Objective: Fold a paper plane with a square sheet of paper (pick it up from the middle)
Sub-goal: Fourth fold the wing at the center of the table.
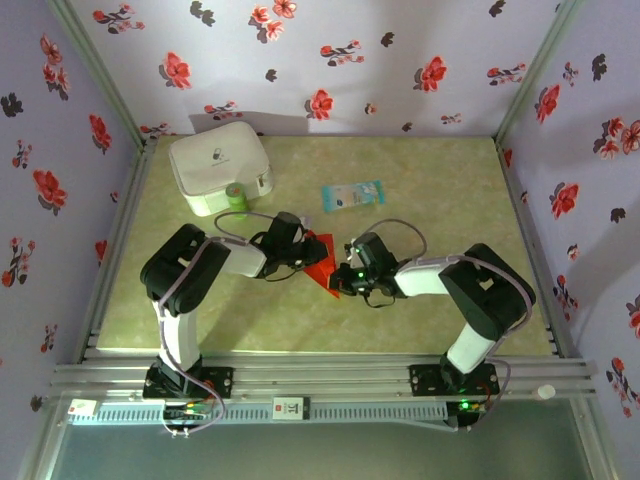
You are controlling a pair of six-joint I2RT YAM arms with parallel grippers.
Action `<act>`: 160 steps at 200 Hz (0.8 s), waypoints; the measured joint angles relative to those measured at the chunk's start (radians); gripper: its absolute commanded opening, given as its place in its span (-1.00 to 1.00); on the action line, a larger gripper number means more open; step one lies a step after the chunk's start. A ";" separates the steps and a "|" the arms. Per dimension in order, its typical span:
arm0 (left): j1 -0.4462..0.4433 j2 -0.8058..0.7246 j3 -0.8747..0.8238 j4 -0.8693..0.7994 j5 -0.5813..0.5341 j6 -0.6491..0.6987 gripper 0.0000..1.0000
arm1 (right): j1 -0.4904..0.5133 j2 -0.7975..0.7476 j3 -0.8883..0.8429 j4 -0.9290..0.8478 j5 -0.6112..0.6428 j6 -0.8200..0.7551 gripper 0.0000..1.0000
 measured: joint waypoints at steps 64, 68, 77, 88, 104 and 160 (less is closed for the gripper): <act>0.001 -0.085 -0.005 -0.035 0.006 0.008 -0.67 | -0.021 0.000 -0.037 0.073 -0.029 0.037 -1.00; 0.000 -0.092 -0.008 -0.036 0.008 0.008 -0.68 | -0.022 0.000 -0.037 0.074 -0.031 0.037 -1.00; -0.002 -0.104 -0.014 -0.036 0.012 0.011 -0.70 | -0.024 0.000 -0.038 0.074 -0.034 0.042 -1.00; -0.005 -0.108 -0.021 -0.037 0.018 0.011 -0.73 | -0.026 0.000 -0.038 0.074 -0.037 0.045 -1.00; -0.013 -0.108 -0.039 -0.042 0.025 0.012 -0.76 | -0.028 0.002 -0.040 0.078 -0.041 0.052 -1.00; -0.046 -0.108 -0.081 -0.048 0.047 0.031 -0.78 | -0.034 0.009 -0.045 0.097 -0.059 0.075 -1.00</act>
